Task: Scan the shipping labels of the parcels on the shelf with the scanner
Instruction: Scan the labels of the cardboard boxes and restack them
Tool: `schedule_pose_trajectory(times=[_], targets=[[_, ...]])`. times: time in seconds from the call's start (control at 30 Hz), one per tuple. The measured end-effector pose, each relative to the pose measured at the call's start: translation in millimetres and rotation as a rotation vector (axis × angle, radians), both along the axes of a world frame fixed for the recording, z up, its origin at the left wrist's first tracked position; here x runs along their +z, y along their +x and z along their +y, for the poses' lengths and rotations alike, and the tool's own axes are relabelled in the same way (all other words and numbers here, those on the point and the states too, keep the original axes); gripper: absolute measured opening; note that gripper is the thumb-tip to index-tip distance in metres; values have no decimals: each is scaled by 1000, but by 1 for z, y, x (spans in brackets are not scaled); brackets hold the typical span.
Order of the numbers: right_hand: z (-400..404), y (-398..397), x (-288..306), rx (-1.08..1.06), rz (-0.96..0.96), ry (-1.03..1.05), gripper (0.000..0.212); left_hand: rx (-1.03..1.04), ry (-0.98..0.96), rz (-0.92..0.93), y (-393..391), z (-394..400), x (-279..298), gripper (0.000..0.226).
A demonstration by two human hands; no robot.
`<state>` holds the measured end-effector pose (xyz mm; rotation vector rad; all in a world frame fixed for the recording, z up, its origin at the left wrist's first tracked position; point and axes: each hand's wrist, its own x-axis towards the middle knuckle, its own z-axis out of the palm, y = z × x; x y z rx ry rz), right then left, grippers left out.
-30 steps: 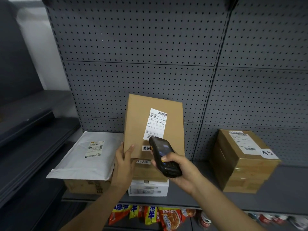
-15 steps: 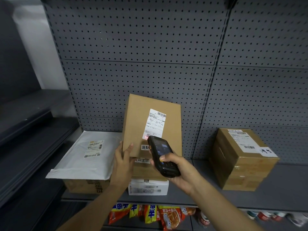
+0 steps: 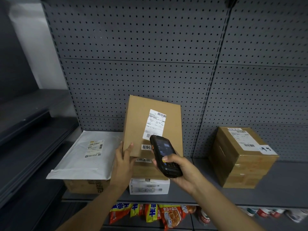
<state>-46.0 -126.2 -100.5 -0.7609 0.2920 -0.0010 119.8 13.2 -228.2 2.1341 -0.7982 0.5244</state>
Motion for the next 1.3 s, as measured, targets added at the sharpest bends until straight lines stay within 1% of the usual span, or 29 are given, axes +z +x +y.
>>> schedule_pose_trajectory(times=[0.17,0.3,0.47,0.57,0.67,0.87,1.0,1.2,1.3], targets=[[0,-1,-3,1,-57,-30,62,-14,8,-25,1,2,2,80],[-1,-5,-8,-39,-68,-169,67,-18,23,-52,0,1,2,79],[-8,-9,-26,-229,14,-494,84,-6,94,-73,-7,-6,10,75],[-22,-14,-36,-368,91,-593,96,-26,121,-83,-13,-14,17,68],[-37,-25,-43,-467,128,-640,102,-90,115,-67,-19,-25,18,70],[-55,-48,-51,-603,201,-667,98,-192,139,-22,-34,-58,14,75],[-71,-58,-60,-676,237,-668,93,-232,163,-7,-46,-78,11,70],[-100,-70,-68,-698,333,-745,92,-220,223,80,-72,-106,13,63],[-115,-75,-68,-692,363,-755,88,-220,240,124,-83,-121,11,62]])
